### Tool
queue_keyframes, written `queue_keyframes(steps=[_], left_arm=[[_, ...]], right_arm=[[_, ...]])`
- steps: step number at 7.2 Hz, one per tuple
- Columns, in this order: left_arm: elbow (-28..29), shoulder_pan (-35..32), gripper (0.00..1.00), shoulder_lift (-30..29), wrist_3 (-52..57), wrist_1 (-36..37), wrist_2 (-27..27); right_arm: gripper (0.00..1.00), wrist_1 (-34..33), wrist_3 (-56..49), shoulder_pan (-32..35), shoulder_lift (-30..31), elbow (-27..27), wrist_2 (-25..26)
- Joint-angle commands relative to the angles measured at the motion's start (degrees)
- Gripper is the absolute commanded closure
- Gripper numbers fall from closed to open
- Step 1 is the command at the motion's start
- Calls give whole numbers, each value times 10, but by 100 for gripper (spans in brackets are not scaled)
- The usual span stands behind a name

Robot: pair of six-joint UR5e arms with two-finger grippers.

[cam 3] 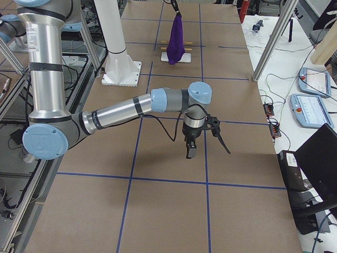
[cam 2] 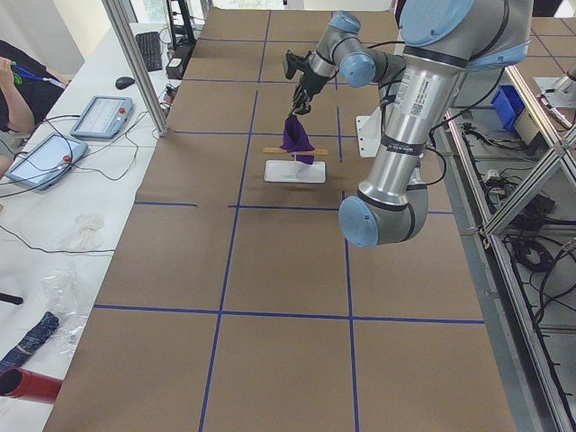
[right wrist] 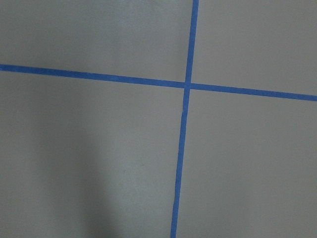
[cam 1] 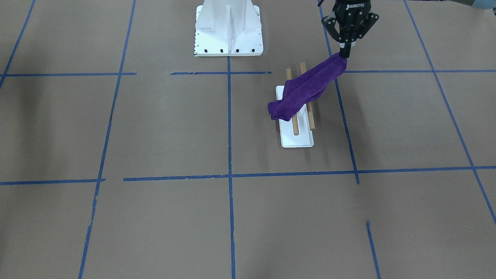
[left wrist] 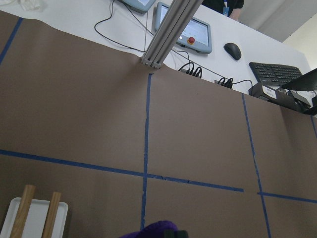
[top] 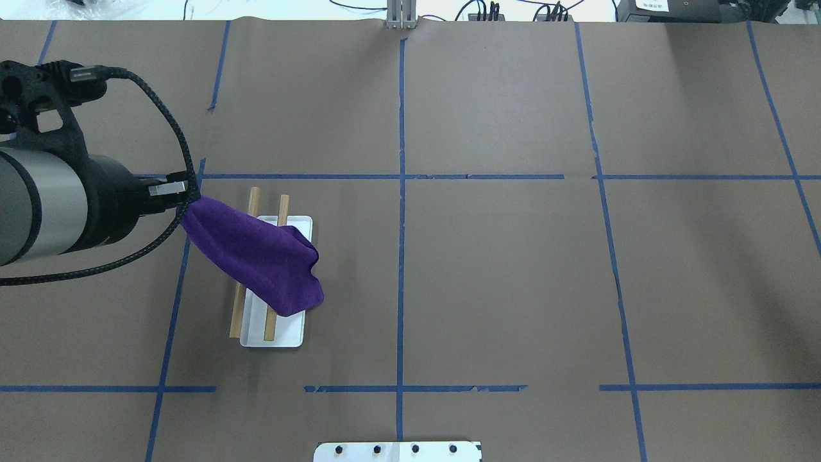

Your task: Hang towel on rack

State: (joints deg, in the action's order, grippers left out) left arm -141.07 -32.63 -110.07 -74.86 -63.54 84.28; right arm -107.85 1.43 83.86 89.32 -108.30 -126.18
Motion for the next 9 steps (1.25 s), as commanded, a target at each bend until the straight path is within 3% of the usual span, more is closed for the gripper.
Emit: queue_keyframes(steps=[1,5,6,9], left_arm=[[25,-1,100,42,29,2,-33],[87,0,97,44,30,-1,-60],[104,0,1,45,46,-3,-71],[105,-15,0,68,182,-24,-70]], right_arm=[[0,5,0,2,0,3,-14],[0,12,0,2,1,4,-14],[0,12,0,2,2,4,-14],[0,23,-5,3,20,5,-21]])
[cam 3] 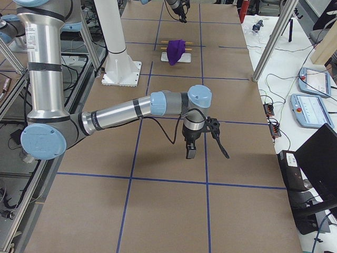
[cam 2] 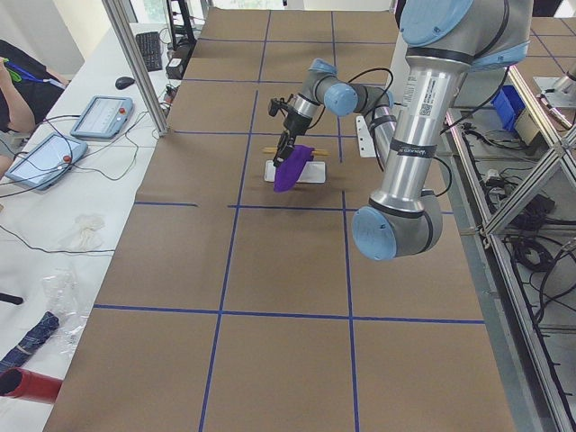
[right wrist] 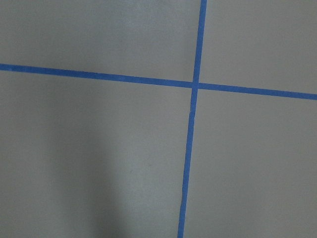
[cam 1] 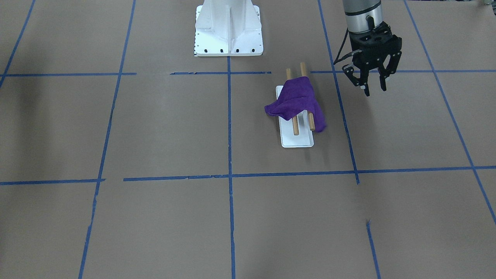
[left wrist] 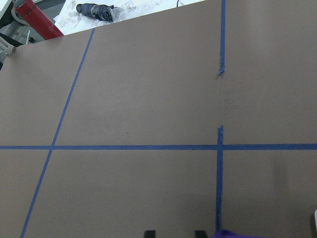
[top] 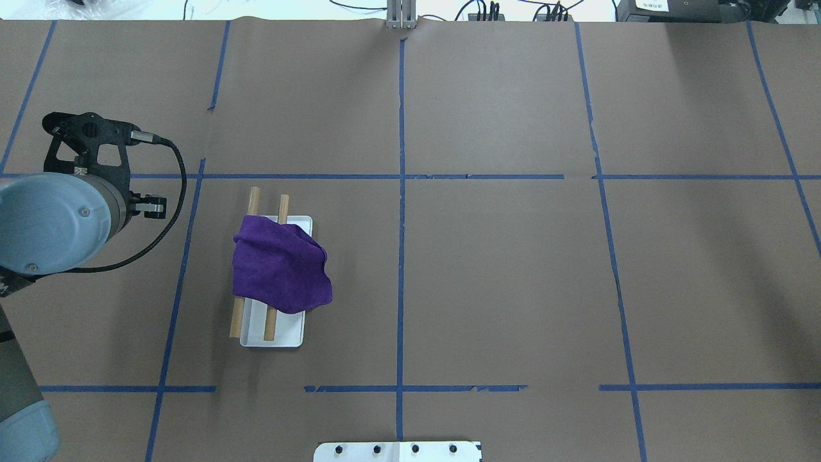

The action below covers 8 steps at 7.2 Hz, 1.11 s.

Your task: Hang towel on rack

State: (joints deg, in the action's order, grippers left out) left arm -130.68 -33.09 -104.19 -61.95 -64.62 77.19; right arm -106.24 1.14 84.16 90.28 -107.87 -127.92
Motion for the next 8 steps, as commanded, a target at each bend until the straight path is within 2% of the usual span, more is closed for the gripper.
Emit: queue_keyframes(steps=[1,2,3,4,6,7,8], left_arm=[[4,-53,0,9,104,-17,9],[16,-111,0,9,180,-37,76],[41,-174,0,10,264,-77,180],[83,-247,0,10,333,-106,276],[176,-367,0,11,458,-133,416],[231,-424,0,13,536,-133,474],[292,-481,0,18,600,-134,503]], right_arm=[[0,52,-2,0,34,10,-5],[0,115,-1,6,50,47,-17],[0,164,0,18,53,95,-55],[0,191,2,27,53,128,-71],[0,193,19,38,45,129,-70],[0,194,68,40,39,114,-72],[0,195,92,40,41,87,-73]])
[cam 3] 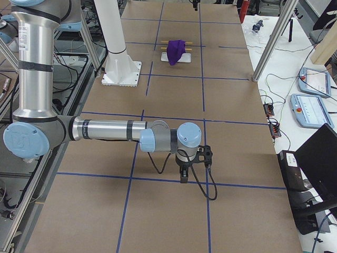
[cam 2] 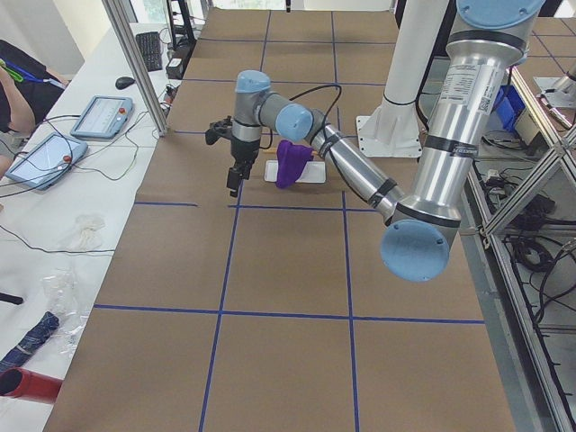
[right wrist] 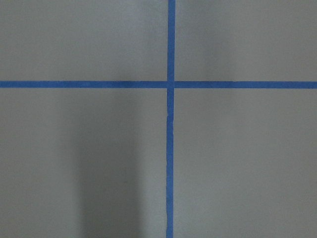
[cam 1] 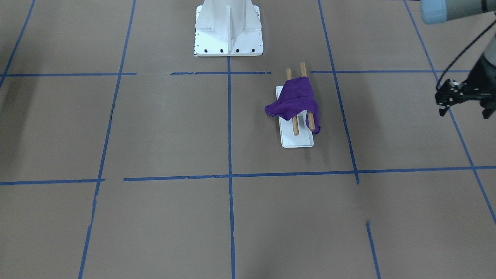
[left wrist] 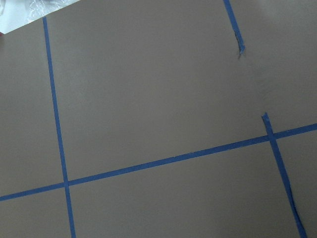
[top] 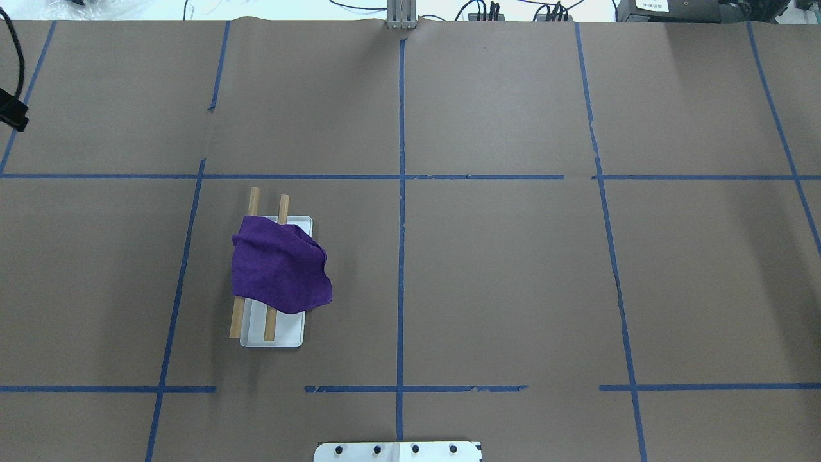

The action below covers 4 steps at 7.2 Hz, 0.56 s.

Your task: Hang towel on rack

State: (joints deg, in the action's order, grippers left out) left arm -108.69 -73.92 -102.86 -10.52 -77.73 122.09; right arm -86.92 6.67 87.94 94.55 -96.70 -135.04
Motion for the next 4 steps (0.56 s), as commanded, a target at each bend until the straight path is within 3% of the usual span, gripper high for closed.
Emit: queue_keyframes(steps=[1,2,3,4], left_arm=[[117,-119,0,15,118,-3,94],[150,-132,0,52,127,-30,109],[154,-140,0,86,122,-78,111],[160,-145,0,93,120,-81,111]], right_arm=[[0,1,36,2,3,-40,0],[0,1,37,2,3,-41,-3],[0,1,37,2,2,-39,-3],[0,0,38,2,2,-35,-8]])
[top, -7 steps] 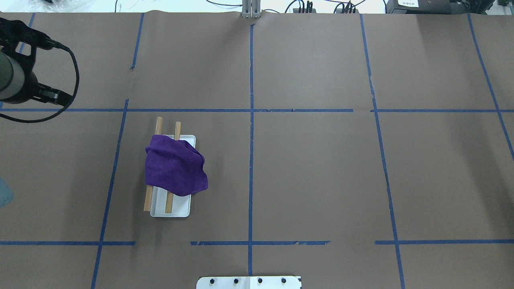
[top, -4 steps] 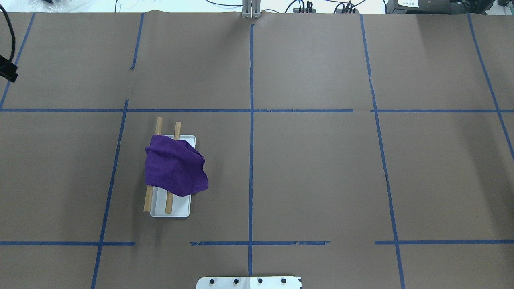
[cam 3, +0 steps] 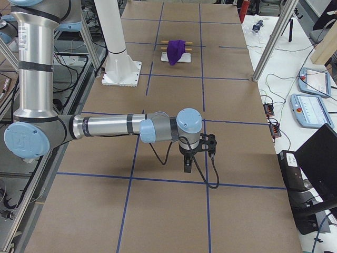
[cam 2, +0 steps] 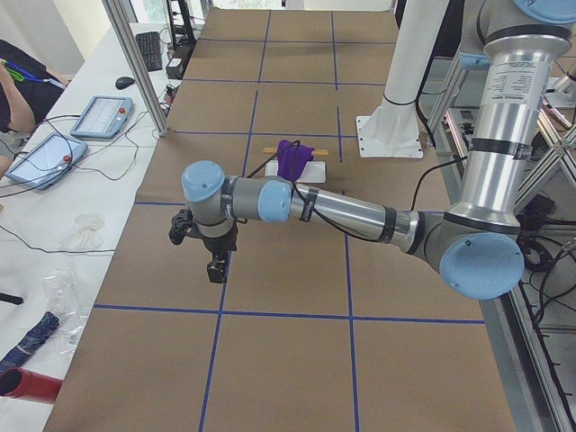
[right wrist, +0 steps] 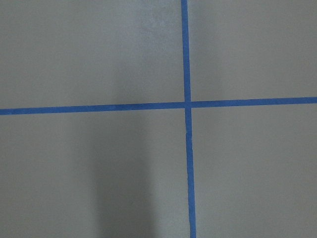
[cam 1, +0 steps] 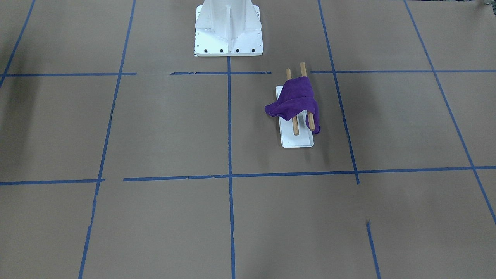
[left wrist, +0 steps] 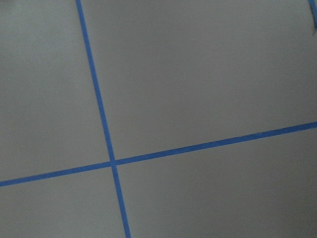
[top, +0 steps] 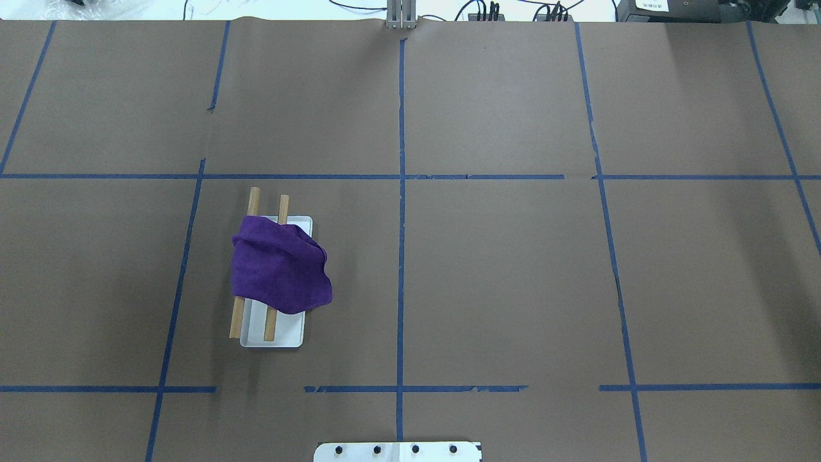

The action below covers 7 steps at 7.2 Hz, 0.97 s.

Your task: Hang towel on rack

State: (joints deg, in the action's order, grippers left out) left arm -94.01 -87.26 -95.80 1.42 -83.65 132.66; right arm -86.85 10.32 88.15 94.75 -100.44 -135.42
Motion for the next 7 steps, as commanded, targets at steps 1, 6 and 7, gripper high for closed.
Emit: queue_keyframes(steps=[1,6,7], left_arm=[[23,-23,0,23,1,-22,12],[22,-23,0,30,1,-22,35],[22,-23,0,30,1,-23,35]], right_arm=[[0,-2,0,0,3,5,-24],[0,-2,-5,9,8,22,-33],[0,-1,-7,9,12,25,-32]])
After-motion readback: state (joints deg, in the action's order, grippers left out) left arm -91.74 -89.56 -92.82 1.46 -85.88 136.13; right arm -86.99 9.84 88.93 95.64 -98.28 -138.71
